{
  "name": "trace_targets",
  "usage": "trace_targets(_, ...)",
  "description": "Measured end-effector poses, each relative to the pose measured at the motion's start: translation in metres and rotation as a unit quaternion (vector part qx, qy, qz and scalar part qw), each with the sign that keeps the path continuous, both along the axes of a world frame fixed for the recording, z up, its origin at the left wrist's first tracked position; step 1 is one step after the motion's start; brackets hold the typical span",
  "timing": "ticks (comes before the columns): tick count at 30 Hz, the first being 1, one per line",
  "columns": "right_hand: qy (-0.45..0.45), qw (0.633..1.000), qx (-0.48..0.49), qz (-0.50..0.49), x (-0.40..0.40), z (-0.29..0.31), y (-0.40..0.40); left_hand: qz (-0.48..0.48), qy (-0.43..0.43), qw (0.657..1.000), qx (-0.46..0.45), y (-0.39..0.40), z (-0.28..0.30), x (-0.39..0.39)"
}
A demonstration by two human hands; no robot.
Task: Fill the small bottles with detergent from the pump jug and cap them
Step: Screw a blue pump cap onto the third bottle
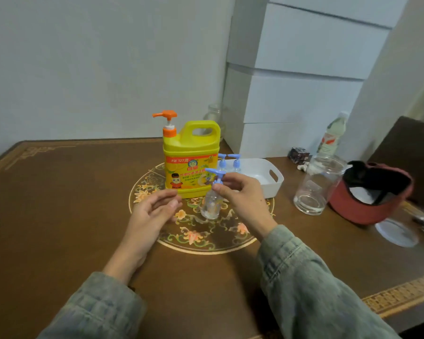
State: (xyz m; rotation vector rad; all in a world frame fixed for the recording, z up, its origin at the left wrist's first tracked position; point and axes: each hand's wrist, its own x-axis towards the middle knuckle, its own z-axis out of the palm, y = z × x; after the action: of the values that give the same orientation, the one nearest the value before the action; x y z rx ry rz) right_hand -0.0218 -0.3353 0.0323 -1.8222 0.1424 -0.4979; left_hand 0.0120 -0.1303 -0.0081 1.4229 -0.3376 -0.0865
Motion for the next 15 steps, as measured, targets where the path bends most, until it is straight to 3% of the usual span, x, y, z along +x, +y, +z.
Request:
trace_targets(7,-0.019,0.989,-0.057,-0.138,0.047,0.021,-0.097,0.045,0.029,0.998,-0.013,-0.027,-0.017,0.025)
trace_targets(15,0.076,0.976,-0.115,-0.170,0.121,-0.006,-0.144,0.089,0.015,0.996,-0.014,-0.034,-0.039,0.057)
